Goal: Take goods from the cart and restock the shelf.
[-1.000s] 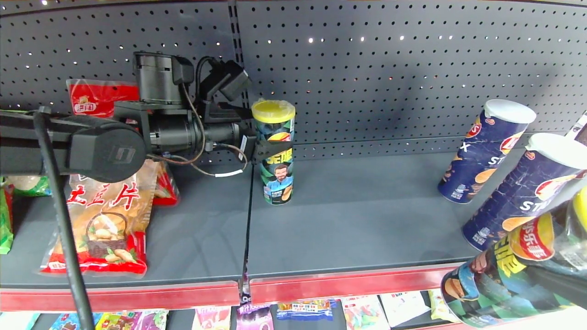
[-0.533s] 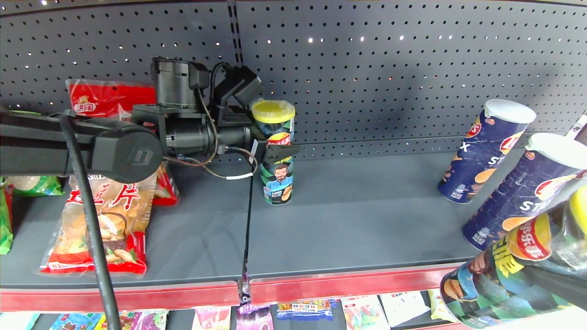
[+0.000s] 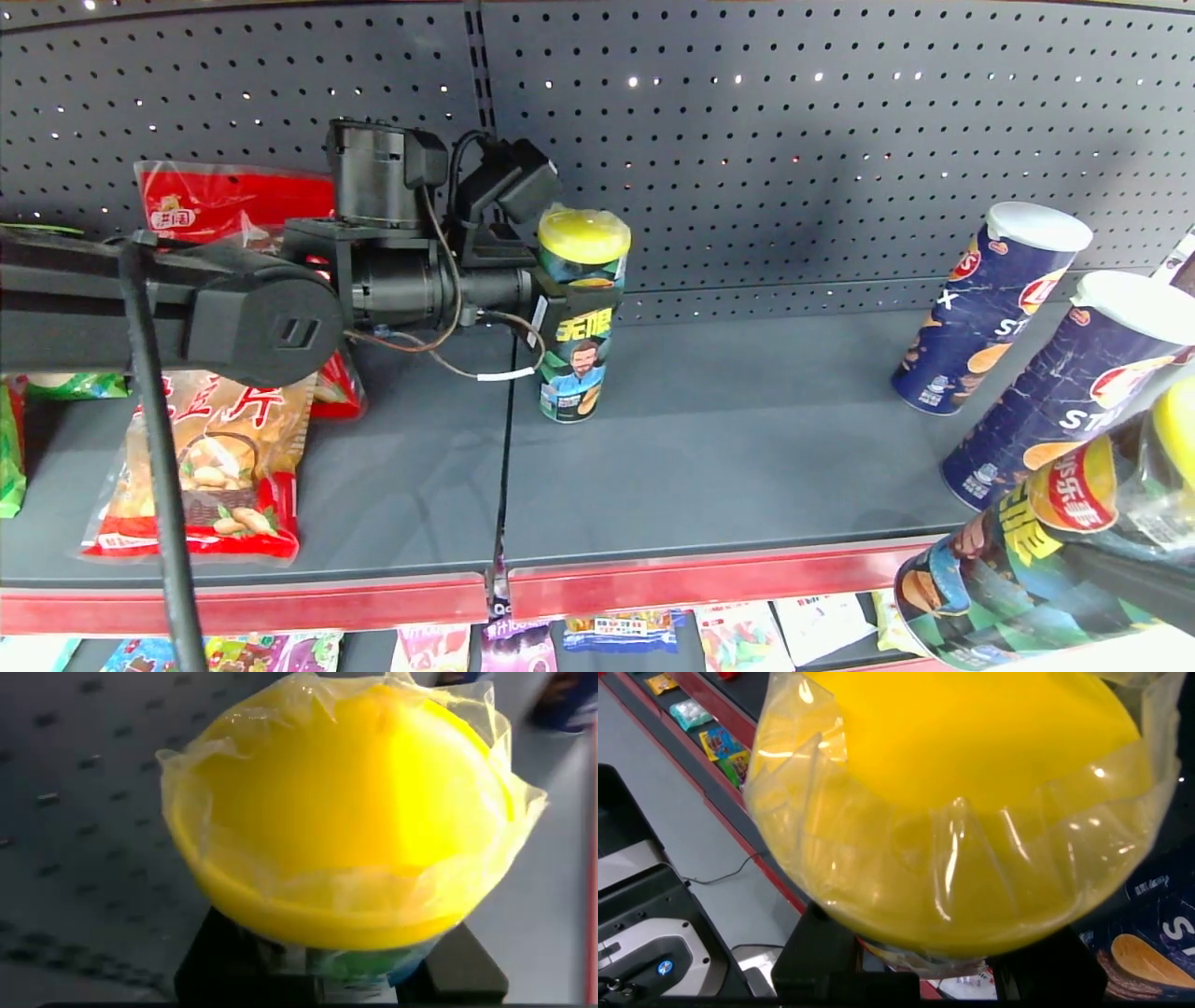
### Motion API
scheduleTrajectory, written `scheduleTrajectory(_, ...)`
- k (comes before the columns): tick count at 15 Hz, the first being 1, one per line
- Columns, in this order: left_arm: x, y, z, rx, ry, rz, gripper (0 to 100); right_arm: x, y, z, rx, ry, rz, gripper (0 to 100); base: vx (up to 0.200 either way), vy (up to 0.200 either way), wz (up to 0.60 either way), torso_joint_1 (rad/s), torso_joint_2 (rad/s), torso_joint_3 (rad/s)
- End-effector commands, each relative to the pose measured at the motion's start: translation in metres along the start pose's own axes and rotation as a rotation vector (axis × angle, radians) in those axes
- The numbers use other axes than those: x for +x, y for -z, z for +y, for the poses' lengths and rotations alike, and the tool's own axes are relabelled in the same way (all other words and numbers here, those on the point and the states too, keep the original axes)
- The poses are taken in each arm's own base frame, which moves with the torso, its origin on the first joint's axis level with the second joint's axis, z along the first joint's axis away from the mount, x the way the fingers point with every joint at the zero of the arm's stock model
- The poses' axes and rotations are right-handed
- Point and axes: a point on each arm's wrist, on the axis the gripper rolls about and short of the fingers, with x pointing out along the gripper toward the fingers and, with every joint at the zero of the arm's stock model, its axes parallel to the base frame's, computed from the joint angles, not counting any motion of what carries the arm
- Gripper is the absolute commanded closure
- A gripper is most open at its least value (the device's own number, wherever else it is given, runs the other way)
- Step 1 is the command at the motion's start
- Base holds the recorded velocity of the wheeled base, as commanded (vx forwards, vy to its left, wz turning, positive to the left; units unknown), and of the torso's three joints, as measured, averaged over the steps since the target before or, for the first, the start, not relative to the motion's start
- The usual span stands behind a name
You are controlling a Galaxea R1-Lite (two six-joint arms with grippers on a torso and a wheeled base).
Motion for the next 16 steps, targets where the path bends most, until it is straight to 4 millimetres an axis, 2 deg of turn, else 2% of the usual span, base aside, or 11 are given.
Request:
scheduleTrajectory(1,-0.014,-0.022,-0.015,-0.021,0.023,-0.054,100,0.000,0.000,0.000,0.005,0.003,-0.003,100,0.000,0.000,0.00,0.000,0.00,0.000)
scheduleTrajectory(4,-0.028,-0.031,-0.032,-0.090,0.068,-0.073,100,0.000,0.000,-0.001,0.007,0.007,-0.002,100,0.000,0.000,0.00,0.000,0.00,0.000)
scheduleTrajectory(5,-0.042,-0.024,-0.042,-0.101,0.109,-0.057,100,0.000,-0.001,-0.001,0.008,0.008,-0.003,100,0.000,0.000,0.00,0.000,0.00,0.000)
scheduleTrajectory(7,-0.050,-0.013,-0.051,-0.113,0.139,-0.029,100,0.000,-0.001,-0.001,0.008,0.006,-0.004,100,0.000,0.000,0.00,0.000,0.00,0.000)
scheduleTrajectory(16,-0.047,0.005,-0.066,-0.125,0.282,-0.012,100,0.001,-0.001,-0.001,0.009,0.007,0.000,100,0.000,0.000,0.00,0.000,0.00,0.000)
